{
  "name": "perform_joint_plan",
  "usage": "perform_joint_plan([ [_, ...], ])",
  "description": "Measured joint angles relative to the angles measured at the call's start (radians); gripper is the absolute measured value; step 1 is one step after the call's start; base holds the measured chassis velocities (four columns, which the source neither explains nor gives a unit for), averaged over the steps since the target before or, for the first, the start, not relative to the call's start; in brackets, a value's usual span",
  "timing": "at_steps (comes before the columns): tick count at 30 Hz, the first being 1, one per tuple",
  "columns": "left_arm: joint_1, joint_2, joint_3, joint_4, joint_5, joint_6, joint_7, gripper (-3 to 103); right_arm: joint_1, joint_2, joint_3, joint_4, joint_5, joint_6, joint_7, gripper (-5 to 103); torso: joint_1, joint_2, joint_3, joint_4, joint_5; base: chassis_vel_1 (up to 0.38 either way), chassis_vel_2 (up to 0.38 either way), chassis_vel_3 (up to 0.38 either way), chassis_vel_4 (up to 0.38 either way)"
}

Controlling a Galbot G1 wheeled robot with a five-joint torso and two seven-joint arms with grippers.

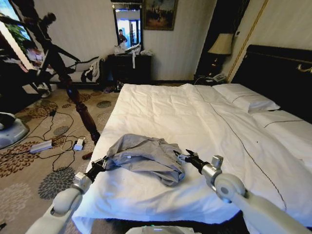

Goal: Pick up the clothes from the bed and hang them on the clothes hanger.

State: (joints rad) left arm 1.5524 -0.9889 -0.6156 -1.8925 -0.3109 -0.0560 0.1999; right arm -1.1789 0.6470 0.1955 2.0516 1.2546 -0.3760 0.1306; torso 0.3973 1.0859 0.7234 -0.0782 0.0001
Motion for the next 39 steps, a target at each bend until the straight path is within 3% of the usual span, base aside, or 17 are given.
perform_joint_plan([
  [4, 0.049, -0.019, -0.043, -0.022, 0.018, -0.016, 0.002, 0, 0.11, 0.092, -0.09, -0.084, 0.023, -0.082, 0.09, 100, 0.0, 0.0, 0.0, 0.0008, 0.0002, 0.0, 0.0, 0.0, 0.0],
  [9, 0.075, -0.027, -0.068, -0.036, 0.028, -0.022, 0.004, 0, 0.143, 0.141, -0.119, -0.139, 0.046, -0.118, 0.147, 100, 0.0, 0.0, 0.0, 0.0002, 0.0, 0.0, 0.0, 0.0, 0.0],
  [22, 0.088, -0.041, -0.078, -0.042, 0.044, -0.022, 0.003, 0, 0.118, 0.163, -0.125, -0.131, 0.047, -0.118, 0.159, 101, 0.0, 0.0, 0.0, 0.0002, -0.0002, 0.0, 0.0, 0.0, 0.0],
  [23, 0.088, -0.041, -0.081, -0.042, 0.044, -0.022, 0.003, 0, 0.105, 0.16, -0.128, -0.119, 0.044, -0.117, 0.156, 91, 0.0, 0.0, 0.0, 0.0002, -0.0001, 0.0, 0.0, 0.0, 0.0],
  [26, 0.09, -0.041, -0.085, -0.042, 0.044, -0.021, 0.002, 0, 0.092, 0.156, -0.127, -0.104, 0.042, -0.115, 0.153, 91, 0.0, 0.0, 0.0, 0.0003, -0.0001, 0.0, 0.0, 0.0, 0.0],
  [27, 0.09, -0.041, -0.087, -0.042, 0.044, -0.021, 0.002, 0, 0.085, 0.153, -0.125, -0.094, 0.042, -0.114, 0.151, 80, 0.0, 0.0, 0.0, 0.0003, -0.0002, 0.0, 0.0, 0.0, 0.0],
  [28, 0.091, -0.04, -0.09, -0.042, 0.044, -0.021, 0.002, 0, 0.073, 0.146, -0.119, -0.078, 0.042, -0.111, 0.148, 80, 0.0, 0.0, 0.0, 0.0004, -0.0002, 0.0, 0.0, 0.0, 0.0],
  [29, 0.091, -0.039, -0.091, -0.042, 0.044, -0.021, 0.001, 0, 0.064, 0.141, -0.115, -0.066, 0.041, -0.11, 0.147, 70, 0.0, 0.0, 0.0, 0.0004, -0.0001, 0.0, 0.0, 0.0, 0.0],
  [32, 0.089, -0.038, -0.094, -0.041, 0.041, -0.021, 0.0, 0, 0.037, 0.126, -0.105, -0.031, 0.037, -0.106, 0.142, 70, 0.0, 0.0, 0.0, 0.0003, -0.0001, 0.0, 0.0, 0.0, 0.0],
  [33, 0.088, -0.037, -0.096, -0.04, 0.04, -0.021, -0.001, 0, 0.017, 0.116, -0.099, -0.008, 0.03, -0.103, 0.14, 58, 0.0, 0.0, 0.0, 0.0002, -0.0001, 0.0, 0.0, 0.0, 0.0],
  [35, 0.086, -0.037, -0.097, -0.039, 0.039, -0.021, -0.003, 0, -0.002, 0.109, -0.092, 0.01, 0.021, -0.098, 0.139, 58, 0.0, 0.0, 0.0, 0.0003, -0.0002, 0.0, 0.0, 0.0, 0.0],
  [36, 0.086, -0.037, -0.097, -0.04, 0.039, -0.021, -0.003, 0, -0.017, 0.105, -0.086, 0.023, 0.014, -0.094, 0.138, 47, 0.0, 0.0, 0.0, 0.0003, -0.0002, 0.0, 0.0, 0.0, 0.0],
  [38, 0.088, -0.036, -0.098, -0.044, 0.037, -0.021, -0.005, 0, -0.057, 0.093, -0.067, 0.056, -0.002, -0.077, 0.136, 47, 0.0, 0.0, 0.0, 0.0002, -0.0001, 0.0, 0.0, 0.0, 0.0],
  [39, 0.092, -0.036, -0.1, -0.048, 0.037, -0.02, -0.005, 0, -0.078, 0.086, -0.056, 0.071, -0.013, -0.063, 0.134, 36, 0.0, 0.0, 0.0, 0.0002, -0.0001, 0.0, 0.0, 0.0, 0.0],
])
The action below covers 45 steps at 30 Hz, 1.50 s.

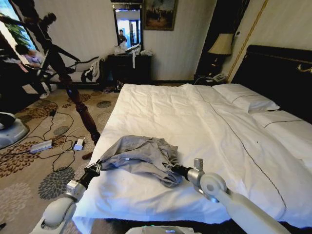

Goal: Pick up the clothes from the bed and hang them on the clothes hanger.

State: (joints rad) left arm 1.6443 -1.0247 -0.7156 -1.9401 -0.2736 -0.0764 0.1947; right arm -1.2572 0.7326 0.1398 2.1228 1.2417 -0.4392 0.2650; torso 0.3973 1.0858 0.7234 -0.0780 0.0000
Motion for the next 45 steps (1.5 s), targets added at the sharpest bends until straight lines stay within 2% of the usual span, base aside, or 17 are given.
perform_joint_plan([
  [2, 0.003, 0.001, -0.002, -0.003, 0.0, 0.0, 0.0, 0, -0.014, -0.005, 0.008, 0.01, -0.008, 0.011, -0.002, 36, 0.0, 0.0, 0.0, 0.0001, 0.0, 0.0, 0.0, 0.0, 0.0],
  [3, 0.005, 0.001, -0.004, -0.006, 0.0, 0.0, 0.0, 0, -0.03, -0.009, 0.016, 0.019, -0.018, 0.024, -0.007, 25, 0.0, 0.0, 0.0, 0.0001, 0.0001, 0.0, 0.0, 0.0, 0.0],
  [5, 0.014, 0.006, -0.015, -0.018, -0.001, 0.001, -0.001, 0, -0.067, -0.019, 0.044, 0.041, -0.045, 0.057, -0.032, 15, 0.0, 0.0, 0.0, 0.0, 0.0, 0.0, 0.0, 0.0, 0.0],
  [7, 0.017, 0.008, -0.018, -0.021, -0.003, 0.001, -0.001, 0, -0.075, -0.02, 0.051, 0.045, -0.052, 0.066, -0.04, 15, 0.0, 0.0, 0.0, 0.0001, 0.0, 0.0, 0.0, 0.0, 0.0],
  [9, 0.023, 0.012, -0.026, -0.03, -0.008, 0.002, -0.001, 0, -0.095, -0.026, 0.07, 0.054, -0.07, 0.085, -0.062, 3, 0.0, 0.0, 0.0, 0.0002, 0.0001, 0.0, 0.0, 0.0, 0.0],
  [15, 0.038, 0.016, -0.04, -0.047, -0.013, 0.004, -0.002, 0, -0.147, -0.037, 0.11, 0.073, -0.098, 0.091, -0.083, 0, 0.0, 0.0, 0.0, 0.0001, 0.0001, 0.0, 0.0, 0.0, 0.0],
  [26, 0.058, 0.003, -0.049, -0.053, -0.003, 0.004, -0.002, 0, -0.185, -0.033, 0.13, 0.077, -0.141, 0.05, -0.039, 4, 0.0, 0.0, 0.0, 0.0002, 0.0001, 0.0, 0.0, 0.0, 0.0],
  [27, 0.058, 0.001, -0.049, -0.053, -0.001, 0.003, -0.002, 0, -0.19, -0.033, 0.13, 0.078, -0.144, 0.046, -0.033, 15, 0.0, 0.0, 0.0, 0.0001, 0.0, 0.0, 0.0, 0.0, 0.0],
  [29, 0.058, -0.001, -0.049, -0.052, 0.001, 0.003, -0.002, 0, -0.195, -0.033, 0.129, 0.079, -0.148, 0.042, -0.028, 15, 0.0, 0.0, 0.0, 0.0001, 0.0001, 0.0, 0.0, 0.0, 0.0],
  [30, 0.058, -0.004, -0.049, -0.051, 0.003, 0.003, -0.002, 0, -0.201, -0.032, 0.127, 0.08, -0.154, 0.039, -0.025, 26, 0.0, 0.0, 0.0, 0.0001, 0.0001, 0.0, 0.0, 0.0, 0.0],
  [32, 0.055, -0.01, -0.046, -0.047, 0.009, 0.002, -0.001, 0, -0.214, -0.031, 0.124, 0.084, -0.163, 0.037, -0.024, 26, 0.0, 0.0, 0.0, 0.0001, 0.0, 0.0, 0.0, 0.0, 0.0],
  [33, 0.054, -0.012, -0.044, -0.045, 0.011, 0.002, -0.001, 0, -0.221, -0.031, 0.123, 0.089, -0.165, 0.037, -0.024, 37, 0.0, 0.0, 0.0, 0.0001, 0.0, 0.0, 0.0, 0.0, 0.0],
  [36, 0.053, -0.014, -0.043, -0.042, 0.014, 0.002, -0.001, 0, -0.233, -0.031, 0.122, 0.098, -0.17, 0.036, -0.024, 37, 0.0, 0.0, 0.0, 0.0001, 0.0, 0.0, 0.0, 0.0, 0.0],
  [37, 0.051, -0.016, -0.042, -0.039, 0.017, 0.001, 0.0, 0, -0.246, -0.032, 0.12, 0.108, -0.177, 0.036, -0.025, 51, 0.0, 0.0, 0.0, 0.0001, 0.0, 0.0, 0.0, 0.0, 0.0],
  [41, 0.047, -0.018, -0.042, -0.034, 0.019, 0.001, 0.0, 0, -0.273, -0.032, 0.116, 0.118, -0.198, 0.035, -0.027, 45, 0.0, 0.0, 0.0, 0.0001, 0.0, 0.0, 0.0, 0.0, 0.0],
  [42, 0.046, -0.018, -0.042, -0.032, 0.019, 0.001, 0.0, 0, -0.286, -0.032, 0.114, 0.122, -0.208, 0.035, -0.027, 34, 0.0, 0.0, 0.0, 0.0001, 0.0, 0.0, 0.0, 0.0, 0.0],
  [45, 0.046, -0.019, -0.042, -0.03, 0.019, 0.001, 0.0, 0, -0.308, -0.032, 0.113, 0.131, -0.22, 0.035, -0.027, 34, 0.0, 0.0, 0.0, 0.0001, 0.0, 0.0, 0.0, 0.0, 0.0],
])
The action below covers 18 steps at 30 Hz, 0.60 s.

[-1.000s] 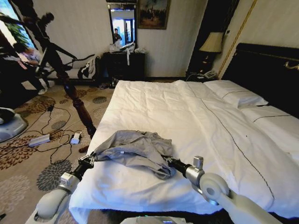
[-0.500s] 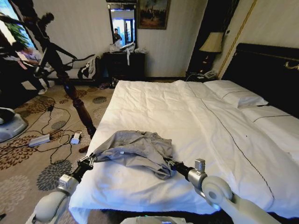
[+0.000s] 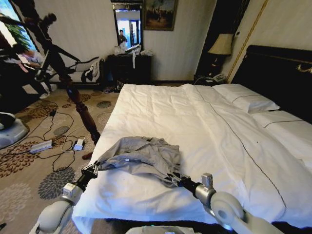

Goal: Pick up the clothes from the bed and hang them on the clothes hanger.

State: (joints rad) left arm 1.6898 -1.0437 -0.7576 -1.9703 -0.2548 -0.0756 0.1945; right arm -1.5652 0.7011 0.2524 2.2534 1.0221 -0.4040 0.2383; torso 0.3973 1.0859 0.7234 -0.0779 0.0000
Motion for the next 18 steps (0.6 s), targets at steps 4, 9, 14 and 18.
perform_joint_plan([
  [4, -0.002, -0.001, 0.0, 0.003, 0.0, -0.001, 0.0, 0, -0.037, 0.003, -0.002, 0.014, -0.025, 0.0, -0.001, 13, 0.0, 0.0, 0.0, 0.0, 0.0, 0.0, 0.0, 0.0, 0.0],
  [9, -0.003, -0.001, 0.001, 0.005, 0.002, -0.002, 0.0, 0, -0.062, 0.006, 0.001, 0.019, -0.039, 0.0, -0.002, 1, 0.0, 0.0, 0.0, 0.0, 0.0, 0.0, 0.0, 0.0, 0.0],
  [14, -0.006, -0.001, 0.004, 0.006, 0.002, -0.005, 0.001, 0, -0.088, 0.009, 0.011, 0.02, -0.061, 0.002, -0.008, 0, 0.0, 0.0, 0.0, 0.0, 0.0, 0.0, 0.0, 0.0, 0.0],
  [18, -0.009, 0.0, 0.006, 0.009, 0.002, -0.007, 0.001, 0, -0.104, 0.012, 0.024, 0.024, -0.08, 0.013, -0.024, -3, 0.0, 0.0, 0.0, 0.0, 0.0, 0.0, 0.0, 0.0, 0.0],
])
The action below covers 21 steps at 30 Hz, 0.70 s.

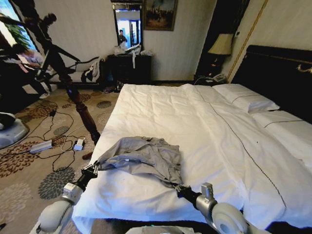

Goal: Pick up the clothes from the bed and hang them on the clothes hanger.

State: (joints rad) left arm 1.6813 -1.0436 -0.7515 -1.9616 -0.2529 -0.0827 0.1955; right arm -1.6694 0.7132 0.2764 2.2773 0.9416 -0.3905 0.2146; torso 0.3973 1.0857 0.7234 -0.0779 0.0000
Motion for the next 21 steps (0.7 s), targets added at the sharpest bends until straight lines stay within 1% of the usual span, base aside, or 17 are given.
perform_joint_plan([
  [2, -0.002, 0.001, 0.002, 0.003, 0.0, -0.002, 0.0, 0, -0.008, 0.002, 0.01, 0.006, -0.002, 0.019, -0.015, 7, 0.0, 0.0, 0.0, 0.0, 0.0, 0.0, 0.0, 0.0, 0.0],
  [4, -0.003, 0.001, 0.003, 0.004, 0.0, -0.002, 0.0, 0, -0.008, 0.003, 0.011, 0.006, -0.002, 0.025, -0.019, 7, 0.0, 0.0, 0.0, 0.0, 0.0, 0.0, 0.0, 0.0, 0.0],
  [5, -0.005, 0.002, 0.005, 0.006, 0.0, -0.003, 0.0, 0, -0.007, 0.008, 0.016, 0.007, 0.004, 0.059, -0.042, 7, 0.0, 0.0, 0.0, 0.0, 0.0, 0.0, 0.0, 0.0, 0.0],
  [6, -0.007, 0.002, 0.007, 0.008, 0.0, -0.004, 0.001, 0, -0.003, 0.011, 0.017, 0.007, 0.013, 0.076, -0.053, 17, 0.0, 0.0, 0.0, 0.0, -0.0001, 0.0, 0.0, 0.0, 0.0],
  [8, -0.008, 0.003, 0.008, 0.008, 0.0, -0.004, 0.001, 0, 0.004, 0.014, 0.019, 0.007, 0.024, 0.089, -0.059, 17, 0.0, 0.0, 0.0, -0.0001, 0.0, 0.0, 0.0, 0.0, 0.0],
  [9, -0.01, 0.003, 0.009, 0.01, 0.0, -0.004, 0.001, 0, 0.018, 0.019, 0.022, 0.006, 0.051, 0.104, -0.063, 27, 0.0, 0.0, 0.0, 0.0001, 0.0, 0.0, 0.0, 0.0, 0.0],
  [11, -0.012, 0.005, 0.011, 0.013, 0.0, -0.004, 0.001, 0, 0.036, 0.026, 0.026, 0.003, 0.086, 0.114, -0.06, 27, 0.0, 0.0, 0.0, 0.0001, 0.0, 0.0, 0.0, 0.0, 0.0],
  [12, -0.014, 0.006, 0.012, 0.015, 0.0, -0.004, 0.001, 0, 0.046, 0.028, 0.031, 0.0, 0.108, 0.116, -0.05, 38, 0.0, 0.0, 0.0, 0.0, 0.0, 0.0, 0.0, 0.0, 0.0],
  [13, -0.014, 0.006, 0.012, 0.015, 0.0, -0.004, 0.001, 0, 0.046, 0.028, 0.031, 0.0, 0.108, 0.116, -0.05, 38, 0.0, 0.0, 0.0, 0.0, 0.0, 0.0, 0.0, 0.0, 0.0],
  [15, -0.02, 0.009, 0.015, 0.02, 0.0, -0.004, 0.001, 0, 0.066, 0.033, 0.048, -0.006, 0.19, 0.111, 0.001, 50, 0.0, 0.0, 0.0, 0.0001, 0.0, 0.0, 0.0, 0.0, 0.0],
  [16, -0.023, 0.009, 0.017, 0.022, -0.001, -0.004, 0.001, 0, 0.069, 0.033, 0.057, -0.007, 0.222, 0.102, 0.027, 50, 0.0, 0.0, 0.0, 0.0001, 0.0001, 0.0, 0.0, 0.0, 0.0],
  [17, -0.023, 0.009, 0.017, 0.022, -0.001, -0.004, 0.001, 0, 0.069, 0.033, 0.057, -0.007, 0.222, 0.102, 0.027, 50, 0.0, 0.0, 0.0, 0.0001, 0.0001, 0.0, 0.0, 0.0, 0.0],
  [18, -0.024, 0.01, 0.019, 0.024, -0.001, -0.004, 0.001, 0, 0.069, 0.032, 0.066, -0.007, 0.25, 0.092, 0.051, 50, 0.0, 0.0, 0.0, 0.0001, 0.0, 0.0, 0.0, 0.0, 0.0],
  [19, -0.028, 0.01, 0.023, 0.028, -0.001, -0.004, 0.001, 0, 0.064, 0.028, 0.078, -0.005, 0.282, 0.078, 0.084, 66, 0.0, 0.0, 0.0, 0.0001, 0.0, 0.0, 0.0, 0.0, 0.0],
  [20, -0.031, 0.011, 0.027, 0.031, 0.0, -0.004, 0.001, 0, 0.058, 0.026, 0.084, -0.002, 0.297, 0.065, 0.104, 66, 0.0, 0.0, 0.0, 0.0001, 0.0, 0.0, 0.0, 0.0, 0.0],
  [21, -0.031, 0.011, 0.027, 0.031, 0.0, -0.004, 0.001, 0, 0.058, 0.026, 0.084, -0.002, 0.297, 0.065, 0.104, 66, 0.0, 0.0, 0.0, 0.0001, 0.0, 0.0, 0.0, 0.0, 0.0],
])
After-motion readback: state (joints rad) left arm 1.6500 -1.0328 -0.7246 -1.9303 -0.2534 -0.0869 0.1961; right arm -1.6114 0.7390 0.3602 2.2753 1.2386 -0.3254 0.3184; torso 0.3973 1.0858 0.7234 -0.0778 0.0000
